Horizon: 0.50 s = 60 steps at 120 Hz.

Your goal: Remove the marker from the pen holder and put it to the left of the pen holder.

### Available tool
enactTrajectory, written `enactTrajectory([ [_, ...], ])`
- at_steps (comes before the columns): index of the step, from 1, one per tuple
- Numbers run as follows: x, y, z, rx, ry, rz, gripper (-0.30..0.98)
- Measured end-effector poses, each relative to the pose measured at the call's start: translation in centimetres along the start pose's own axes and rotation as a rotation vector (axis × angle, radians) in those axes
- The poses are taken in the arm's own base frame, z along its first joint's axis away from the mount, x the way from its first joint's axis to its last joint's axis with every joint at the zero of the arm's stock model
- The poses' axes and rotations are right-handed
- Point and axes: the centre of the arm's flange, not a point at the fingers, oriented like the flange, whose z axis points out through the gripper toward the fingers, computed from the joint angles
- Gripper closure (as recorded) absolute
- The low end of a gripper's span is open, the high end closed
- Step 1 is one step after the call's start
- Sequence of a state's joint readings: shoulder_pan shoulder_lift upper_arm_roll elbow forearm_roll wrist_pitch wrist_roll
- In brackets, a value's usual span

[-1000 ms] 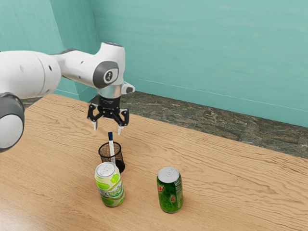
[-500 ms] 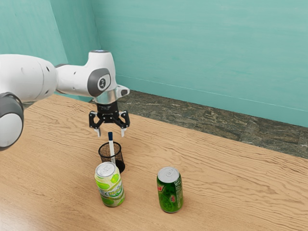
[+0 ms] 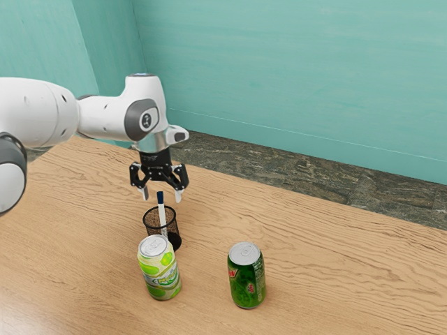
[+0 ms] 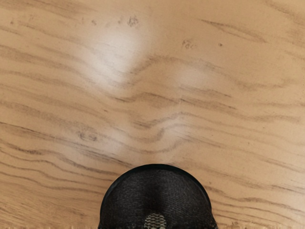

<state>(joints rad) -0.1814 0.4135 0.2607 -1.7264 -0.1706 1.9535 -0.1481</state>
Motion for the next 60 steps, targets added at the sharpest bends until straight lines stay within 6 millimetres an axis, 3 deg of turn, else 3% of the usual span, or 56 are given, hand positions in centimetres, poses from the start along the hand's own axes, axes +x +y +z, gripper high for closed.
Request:
enactTrajectory([
  [19,-1.2,-0.3,-0.1,-0.029,-0.012,0.024,0.0],
  [47,-0.9,-0.3,-0.3,-0.037,0.027,0.097,0.01],
  [60,-0.9,-0.3,-0.2,-0.037,0.028,0.117,0.18],
])
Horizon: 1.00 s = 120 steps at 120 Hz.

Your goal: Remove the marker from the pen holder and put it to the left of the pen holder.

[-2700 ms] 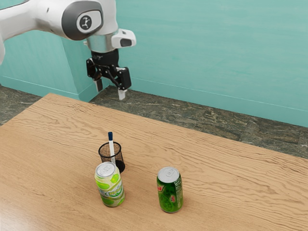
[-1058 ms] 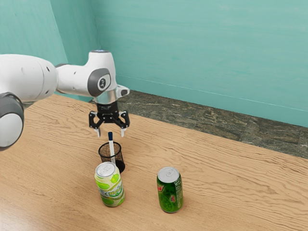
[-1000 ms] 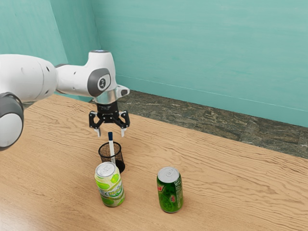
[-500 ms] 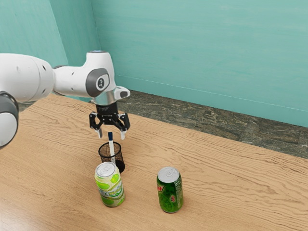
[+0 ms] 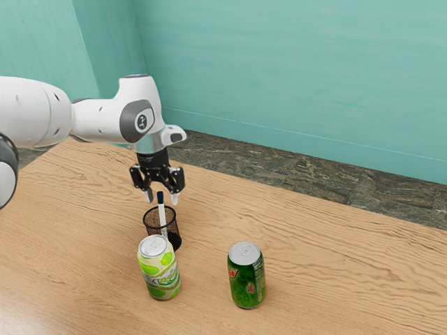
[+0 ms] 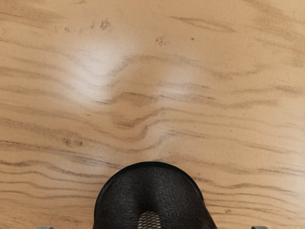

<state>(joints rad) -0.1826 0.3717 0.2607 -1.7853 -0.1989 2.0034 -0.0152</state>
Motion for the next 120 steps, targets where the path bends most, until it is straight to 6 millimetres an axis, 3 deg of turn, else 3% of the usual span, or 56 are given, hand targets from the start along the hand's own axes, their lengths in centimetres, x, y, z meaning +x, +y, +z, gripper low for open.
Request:
enactTrajectory([
  [13,0.0,0.0,0.0,-0.001,0.0,0.017,0.36],
  [30,-0.1,0.0,0.0,-0.001,-0.007,0.034,0.49],
  [72,-0.5,0.0,-0.6,-0.005,-0.019,0.055,0.69],
  [88,-1.4,-0.1,-1.6,-0.01,-0.015,0.059,0.72],
  [100,-4.1,-0.4,-4.8,-0.029,0.018,0.062,0.73],
  [113,-6.8,-0.8,-11.8,-0.034,0.128,0.081,0.74],
  [120,-7.6,-1.9,-13.8,-0.027,0.157,0.072,0.75],
])
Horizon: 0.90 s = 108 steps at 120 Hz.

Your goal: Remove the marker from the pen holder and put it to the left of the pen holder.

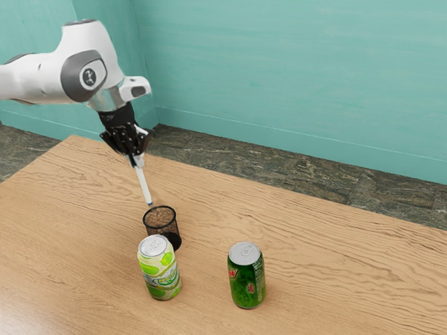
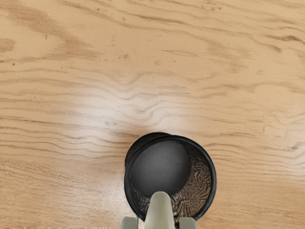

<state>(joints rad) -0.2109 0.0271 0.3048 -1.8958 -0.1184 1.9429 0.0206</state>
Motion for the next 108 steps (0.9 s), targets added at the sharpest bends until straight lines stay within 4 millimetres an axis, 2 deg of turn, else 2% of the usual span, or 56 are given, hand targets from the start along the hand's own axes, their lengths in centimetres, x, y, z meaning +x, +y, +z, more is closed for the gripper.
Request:
enactTrajectory([
  [10,-0.3,-2.3,-0.6,0.024,-0.008,-0.032,0.75],
  [22,-0.8,-5.7,0.5,0.079,-0.067,-0.08,0.75],
  [33,-2.4,-9.0,3.2,0.137,-0.189,-0.132,0.75],
  [41,-3.8,-10.4,5.3,0.172,-0.292,-0.167,0.75],
  [55,-4.6,-9.8,9.5,0.235,-0.437,-0.18,0.75],
  [64,-4.7,-9.1,10.8,0.258,-0.48,-0.184,0.73],
  [84,-4.9,-8.8,11.2,0.25,-0.504,-0.224,0.37],
  [92,-4.8,-8.7,10.6,0.247,-0.494,-0.235,0.27],
  [96,-4.1,-8.4,9.0,0.243,-0.458,-0.234,0.23],
  [98,-3.6,-7.7,7.4,0.241,-0.424,-0.22,0.21],
  [102,-2.3,-4.9,3.7,0.259,-0.341,-0.148,0.18],
  [108,-1.4,1.7,-0.8,0.277,-0.229,0.008,0.14],
])
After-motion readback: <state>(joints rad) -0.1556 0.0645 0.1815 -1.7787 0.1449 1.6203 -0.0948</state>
